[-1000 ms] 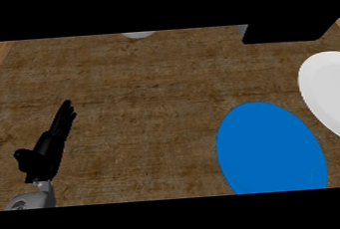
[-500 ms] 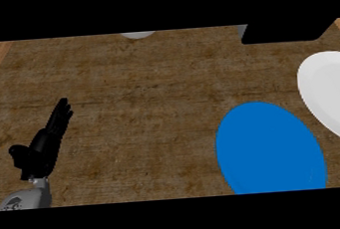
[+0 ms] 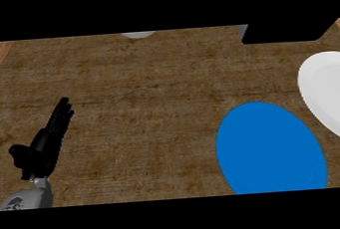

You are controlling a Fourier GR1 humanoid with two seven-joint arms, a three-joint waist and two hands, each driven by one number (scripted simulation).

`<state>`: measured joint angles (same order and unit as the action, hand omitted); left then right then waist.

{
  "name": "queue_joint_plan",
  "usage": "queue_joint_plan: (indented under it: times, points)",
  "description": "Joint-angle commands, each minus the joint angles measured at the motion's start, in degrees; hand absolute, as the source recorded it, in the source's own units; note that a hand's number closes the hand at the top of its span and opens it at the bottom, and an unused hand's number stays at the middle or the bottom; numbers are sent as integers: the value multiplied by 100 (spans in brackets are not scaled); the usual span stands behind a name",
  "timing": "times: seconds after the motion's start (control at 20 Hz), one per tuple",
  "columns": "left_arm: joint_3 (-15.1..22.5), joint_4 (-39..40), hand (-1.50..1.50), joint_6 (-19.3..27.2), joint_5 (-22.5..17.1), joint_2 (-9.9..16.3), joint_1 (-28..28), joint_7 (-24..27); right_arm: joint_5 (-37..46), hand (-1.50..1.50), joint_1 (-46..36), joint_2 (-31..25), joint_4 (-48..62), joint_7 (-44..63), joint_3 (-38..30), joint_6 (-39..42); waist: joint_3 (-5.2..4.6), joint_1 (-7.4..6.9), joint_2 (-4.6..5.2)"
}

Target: Pick the tomato from the plate and place it in the plate

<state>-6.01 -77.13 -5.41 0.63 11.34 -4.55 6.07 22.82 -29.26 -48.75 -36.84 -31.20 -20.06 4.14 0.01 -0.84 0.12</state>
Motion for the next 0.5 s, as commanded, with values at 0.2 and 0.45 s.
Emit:
queue_joint_plan:
  times: [0.2, 0.45]
  points:
    - [80, 126, 0, 153, 151, -196, 18, 113, 61, -150, -591, 594, 631, 930, 15, -462, 3, -7, 8]
    - [-84, 344, 0, 91, 159, -19, -204, 217, -211, -150, -915, 633, 1017, 1092, -225, -326, 2, 16, 10]
